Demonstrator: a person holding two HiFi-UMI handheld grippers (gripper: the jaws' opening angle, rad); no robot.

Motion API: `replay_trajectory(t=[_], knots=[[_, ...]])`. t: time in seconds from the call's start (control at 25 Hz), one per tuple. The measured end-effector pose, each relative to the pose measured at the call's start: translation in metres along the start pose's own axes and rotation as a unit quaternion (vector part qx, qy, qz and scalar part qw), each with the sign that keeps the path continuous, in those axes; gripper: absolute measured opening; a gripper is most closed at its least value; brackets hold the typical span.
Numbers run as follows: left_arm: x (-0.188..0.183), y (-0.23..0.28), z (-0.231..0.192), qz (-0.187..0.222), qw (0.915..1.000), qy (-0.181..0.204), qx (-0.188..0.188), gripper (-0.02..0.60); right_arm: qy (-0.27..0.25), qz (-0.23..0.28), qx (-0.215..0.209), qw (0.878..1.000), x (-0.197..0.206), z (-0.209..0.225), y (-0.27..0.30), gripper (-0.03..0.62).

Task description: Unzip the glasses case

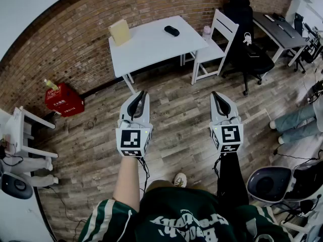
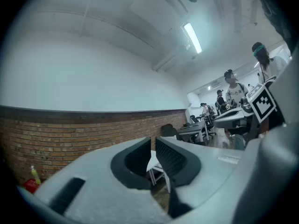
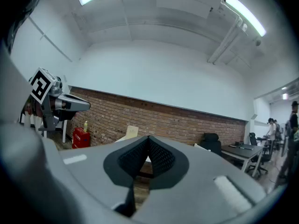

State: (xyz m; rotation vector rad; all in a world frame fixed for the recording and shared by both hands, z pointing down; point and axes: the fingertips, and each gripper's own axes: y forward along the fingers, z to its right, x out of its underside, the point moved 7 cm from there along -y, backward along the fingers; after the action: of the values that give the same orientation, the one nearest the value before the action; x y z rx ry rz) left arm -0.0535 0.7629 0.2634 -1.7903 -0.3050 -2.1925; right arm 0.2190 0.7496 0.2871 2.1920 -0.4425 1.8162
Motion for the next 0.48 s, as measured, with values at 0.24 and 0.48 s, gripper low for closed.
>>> replay_trajectory(t=[0.24, 0.48], knots=[[0.0005, -0.0051, 0.0045, 0.007, 1.0, 0.0, 0.001, 0.028, -0.001, 0.003, -0.008, 1.0, 0.0017, -0.0044, -0.0055, 0.014], [-0.0032, -0.0068, 0.0065, 0.011, 0.9999, -0.001, 0.005, 0.028, 0.001, 0.006, -0.002, 1.0, 0.0001, -0.0031, -0.0098, 0.014]])
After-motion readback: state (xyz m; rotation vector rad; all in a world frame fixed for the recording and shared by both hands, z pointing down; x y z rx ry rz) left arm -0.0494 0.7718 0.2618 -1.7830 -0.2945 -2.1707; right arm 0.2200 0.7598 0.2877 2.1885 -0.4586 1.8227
